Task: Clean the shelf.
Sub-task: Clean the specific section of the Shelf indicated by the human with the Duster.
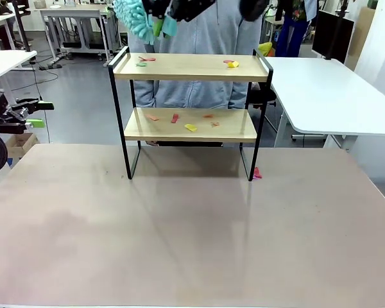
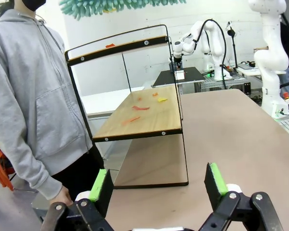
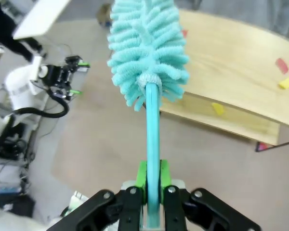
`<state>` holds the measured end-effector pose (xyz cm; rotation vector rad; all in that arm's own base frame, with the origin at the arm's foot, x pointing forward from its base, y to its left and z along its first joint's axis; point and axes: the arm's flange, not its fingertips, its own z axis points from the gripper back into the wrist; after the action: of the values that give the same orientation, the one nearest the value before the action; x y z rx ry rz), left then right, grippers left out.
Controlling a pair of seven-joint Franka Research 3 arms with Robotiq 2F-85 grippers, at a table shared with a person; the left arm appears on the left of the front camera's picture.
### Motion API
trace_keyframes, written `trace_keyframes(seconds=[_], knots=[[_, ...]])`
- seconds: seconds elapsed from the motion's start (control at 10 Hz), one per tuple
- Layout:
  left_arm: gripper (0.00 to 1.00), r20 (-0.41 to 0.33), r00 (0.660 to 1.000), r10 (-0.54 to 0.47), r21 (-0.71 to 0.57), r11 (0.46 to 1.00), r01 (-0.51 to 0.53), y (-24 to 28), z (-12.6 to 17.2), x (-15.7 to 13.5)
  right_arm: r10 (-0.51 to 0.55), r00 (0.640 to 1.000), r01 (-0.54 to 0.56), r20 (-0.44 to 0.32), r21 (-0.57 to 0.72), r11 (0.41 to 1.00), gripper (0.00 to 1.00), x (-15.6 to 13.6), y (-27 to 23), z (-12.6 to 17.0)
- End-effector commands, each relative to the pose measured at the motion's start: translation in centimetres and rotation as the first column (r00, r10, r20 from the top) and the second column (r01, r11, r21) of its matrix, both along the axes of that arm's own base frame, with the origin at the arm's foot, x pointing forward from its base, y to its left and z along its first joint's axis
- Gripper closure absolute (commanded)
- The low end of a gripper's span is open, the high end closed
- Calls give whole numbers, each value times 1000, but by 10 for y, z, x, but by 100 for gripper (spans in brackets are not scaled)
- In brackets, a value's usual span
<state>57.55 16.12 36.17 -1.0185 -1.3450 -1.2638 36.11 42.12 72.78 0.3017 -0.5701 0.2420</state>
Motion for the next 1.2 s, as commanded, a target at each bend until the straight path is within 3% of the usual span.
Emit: trace_keyframes(seconds=[0.0,0.2,0.3,0.4,0.8,0.9,1.1], knots=[[0,6,1000,3,6,1000,-3,-3,2,-2,-72,997,71,-22,-68,995,87,6,48,15],[0,6,1000,3,6,1000,-3,-3,2,-2,-118,991,112,-60,-93,989,87,13,61,10],[0,6,1000,3,6,1000,-3,-3,2,-2,-120,992,118,-34,-69,991,87,16,53,11],[0,6,1000,3,6,1000,-3,-3,2,-2,-79,996,75,-43,-88,993,87,1,39,-10],[0,6,1000,3,6,1000,-3,-3,2,-2,-87,995,82,-55,-92,992,87,7,46,-9],[0,6,1000,3,6,1000,-3,-3,2,-2,-177,984,173,-4,-183,968,87,8,63,-13],[0,6,1000,3,6,1000,-3,-3,2,-2,-301,953,301,29,-202,932,87,18,87,-17]])
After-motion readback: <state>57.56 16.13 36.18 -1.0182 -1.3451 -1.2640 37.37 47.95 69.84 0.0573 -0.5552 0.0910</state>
